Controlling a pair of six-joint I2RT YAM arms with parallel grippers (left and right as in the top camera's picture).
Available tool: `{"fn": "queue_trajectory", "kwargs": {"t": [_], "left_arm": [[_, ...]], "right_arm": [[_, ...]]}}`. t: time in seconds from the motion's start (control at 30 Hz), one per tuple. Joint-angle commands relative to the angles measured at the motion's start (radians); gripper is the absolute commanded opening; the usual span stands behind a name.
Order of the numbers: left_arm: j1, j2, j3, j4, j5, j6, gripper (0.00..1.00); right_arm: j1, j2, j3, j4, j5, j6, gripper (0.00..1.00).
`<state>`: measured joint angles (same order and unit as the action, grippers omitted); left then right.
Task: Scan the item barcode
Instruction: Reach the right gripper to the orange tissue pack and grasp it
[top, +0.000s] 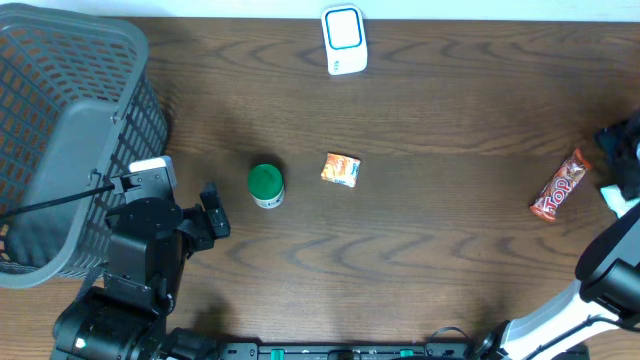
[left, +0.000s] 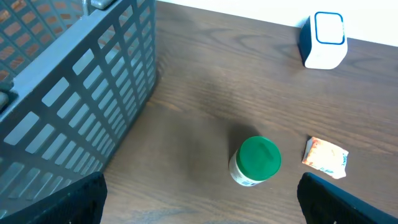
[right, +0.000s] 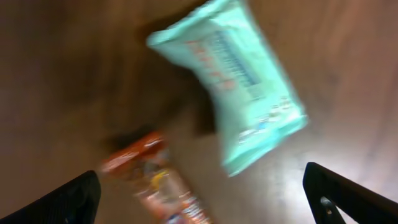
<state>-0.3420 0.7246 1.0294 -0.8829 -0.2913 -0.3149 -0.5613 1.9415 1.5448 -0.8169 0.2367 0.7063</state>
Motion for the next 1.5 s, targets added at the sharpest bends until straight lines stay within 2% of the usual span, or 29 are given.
{"fn": "queue_trajectory", "kwargs": {"t": [0.0, 0.1, 0.17, 0.4, 0.67, 0.87, 1.1, 1.23, 1.47], "left_arm": [[0.005, -0.001, 0.015, 0.000, -0.010, -0.004, 0.97], [0.005, -0.001, 0.015, 0.000, -0.009, -0.004, 0.98], [0.005, -0.001, 0.015, 0.000, -0.010, -0.004, 0.98], [0.005, -0.001, 0.015, 0.000, -0.010, -0.004, 0.98], [0.005, -0.001, 0.015, 0.000, -0.009, -0.004, 0.98], [0.005, -0.001, 0.015, 0.001, -0.010, -0.004, 0.98], [0.005, -0.001, 0.015, 0.000, -0.010, -0.004, 0.98], [0.005, -0.001, 0.015, 0.000, -0.009, -0.004, 0.98], [0.005, -0.001, 0.015, 0.000, -0.009, -0.004, 0.98]], "right_arm": [[0.024, -0.119, 0.059, 0.001, -0.280, -0.035, 0.99], [0.081, -0.171, 0.059, -0.010, -0.418, -0.035, 0.99], [0.160, -0.190, 0.059, -0.016, -0.442, -0.035, 0.99], [0.409, -0.189, 0.059, -0.034, -0.431, -0.034, 0.99], [0.713, -0.188, 0.058, 0.000, -0.331, -0.035, 0.99], [0.893, -0.156, 0.055, 0.040, -0.319, -0.249, 0.99], [0.979, -0.080, 0.054, 0.023, -0.326, -0.293, 0.99], [1.001, -0.002, 0.054, -0.030, -0.377, -0.252, 0.99], [1.059, 0.173, 0.056, -0.009, -0.426, -0.198, 0.99]]}}
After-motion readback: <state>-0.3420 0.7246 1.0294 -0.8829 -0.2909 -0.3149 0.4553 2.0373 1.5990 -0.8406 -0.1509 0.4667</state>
